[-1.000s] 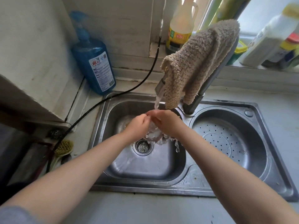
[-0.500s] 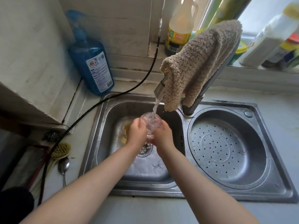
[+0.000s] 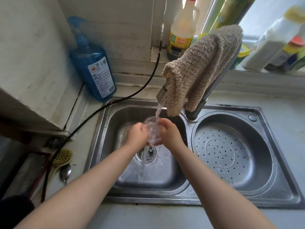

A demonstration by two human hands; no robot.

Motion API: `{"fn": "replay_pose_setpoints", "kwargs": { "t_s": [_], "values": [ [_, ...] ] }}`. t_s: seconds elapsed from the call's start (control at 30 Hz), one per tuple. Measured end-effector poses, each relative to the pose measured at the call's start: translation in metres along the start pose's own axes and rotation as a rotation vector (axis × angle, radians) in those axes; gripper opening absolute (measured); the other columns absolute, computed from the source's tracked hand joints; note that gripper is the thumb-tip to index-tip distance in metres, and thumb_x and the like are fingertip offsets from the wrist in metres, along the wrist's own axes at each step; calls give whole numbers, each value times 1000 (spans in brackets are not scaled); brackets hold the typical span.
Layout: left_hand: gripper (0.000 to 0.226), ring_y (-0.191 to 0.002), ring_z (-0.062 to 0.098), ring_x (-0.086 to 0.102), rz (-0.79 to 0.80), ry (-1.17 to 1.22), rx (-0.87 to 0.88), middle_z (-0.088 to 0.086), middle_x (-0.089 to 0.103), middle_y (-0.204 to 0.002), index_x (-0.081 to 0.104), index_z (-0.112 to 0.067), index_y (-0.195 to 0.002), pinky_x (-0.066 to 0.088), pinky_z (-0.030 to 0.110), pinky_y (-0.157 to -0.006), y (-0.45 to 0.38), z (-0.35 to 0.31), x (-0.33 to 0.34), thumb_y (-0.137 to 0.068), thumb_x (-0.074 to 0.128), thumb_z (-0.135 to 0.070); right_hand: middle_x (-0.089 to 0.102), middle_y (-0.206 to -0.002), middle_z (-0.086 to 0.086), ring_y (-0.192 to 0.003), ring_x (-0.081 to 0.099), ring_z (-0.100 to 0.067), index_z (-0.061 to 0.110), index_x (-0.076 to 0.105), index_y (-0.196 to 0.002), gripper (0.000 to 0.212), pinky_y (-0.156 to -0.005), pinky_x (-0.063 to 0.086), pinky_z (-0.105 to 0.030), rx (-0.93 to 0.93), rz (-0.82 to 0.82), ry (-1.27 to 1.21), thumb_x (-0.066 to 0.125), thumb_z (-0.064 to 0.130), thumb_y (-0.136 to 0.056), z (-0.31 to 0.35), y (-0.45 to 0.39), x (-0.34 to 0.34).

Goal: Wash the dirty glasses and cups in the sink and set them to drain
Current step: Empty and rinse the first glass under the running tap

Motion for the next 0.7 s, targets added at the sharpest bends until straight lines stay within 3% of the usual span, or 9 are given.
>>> {"fn": "replay_pose_setpoints", "kwargs": {
  "t_s": [0.07, 0.17, 0.27, 0.33, 0.43, 0.57, 0.63, 0.7],
  "values": [
    [19, -77, 25, 62, 65, 180, -148, 9, 66, -86, 60, -6, -101, 50, 35, -71, 9, 14, 12, -94, 50, -21, 65, -105, -14, -87, 68, -30, 10, 58, -109, 23, -67, 59, -48, 80, 25, -168, 43, 6, -92, -7, -1, 7],
    [37, -105, 23, 56, 11, 63, -60, 6, 61, -116, 53, -14, -121, 46, 33, -85, 20, 12, 11, -87, 59, -23, 63, -110, -16, -100, 64, -34, 8, 56, -116, 28, -71, 59, -45, 153, 62, -305, 45, 3, -90, -13, -1, 13],
    [49, -129, 25, 43, -192, -204, 446, 6, 49, -137, 50, -15, -134, 35, 39, -107, 36, -22, -7, -86, 54, -25, 63, -111, -15, -96, 65, -29, 10, 55, -121, 32, -64, 56, -33, 149, 87, -318, 43, 7, -91, -15, -1, 15],
    [45, -132, 29, 43, -177, -403, 725, 5, 55, -132, 59, -14, -125, 35, 41, -106, 49, -34, 0, -82, 54, -28, 65, -108, -13, -92, 66, -24, 11, 56, -120, 29, -66, 55, -32, 149, 95, -308, 48, 13, -93, -13, -1, 12],
    [42, -118, 29, 58, -104, -522, 808, 5, 66, -116, 64, -10, -113, 40, 39, -101, 54, -33, 8, -72, 75, -13, 65, -108, -15, -94, 66, -28, 8, 57, -117, 26, -64, 56, -32, 149, 121, -304, 48, 11, -93, -8, 0, 8],
    [12, -90, 25, 65, -106, -418, 803, 2, 70, -90, 70, -12, -87, 52, 34, -80, 47, -35, -6, -75, 70, -10, 65, -94, -11, -81, 64, -22, 9, 59, -107, 22, -74, 56, -36, 101, 174, -267, 48, 21, -92, -1, 3, 7],
    [5, -81, 18, 65, -41, -301, 688, -2, 71, -85, 72, -13, -85, 50, 31, -74, 38, -34, -12, -80, 72, -13, 63, -89, -6, -75, 61, -16, 11, 56, -112, 33, -70, 52, -31, 52, 189, -120, 51, 38, -93, -2, 3, 1],
    [4, -70, 8, 61, 80, -129, 469, -7, 70, -80, 74, -15, -86, 49, 29, -73, 26, -27, -18, -83, 73, -18, 66, -90, 3, -80, 63, -11, 18, 59, -112, 49, -78, 52, -30, -26, 191, 86, 53, 59, -85, -2, 3, -7]
  ]
}}
Point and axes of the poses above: each hand's wrist, its own y-axis away from the middle knuckle, its own x-axis out of the palm, z = x × y, the point moved 7 cm from there along -y, towards the middle knuckle
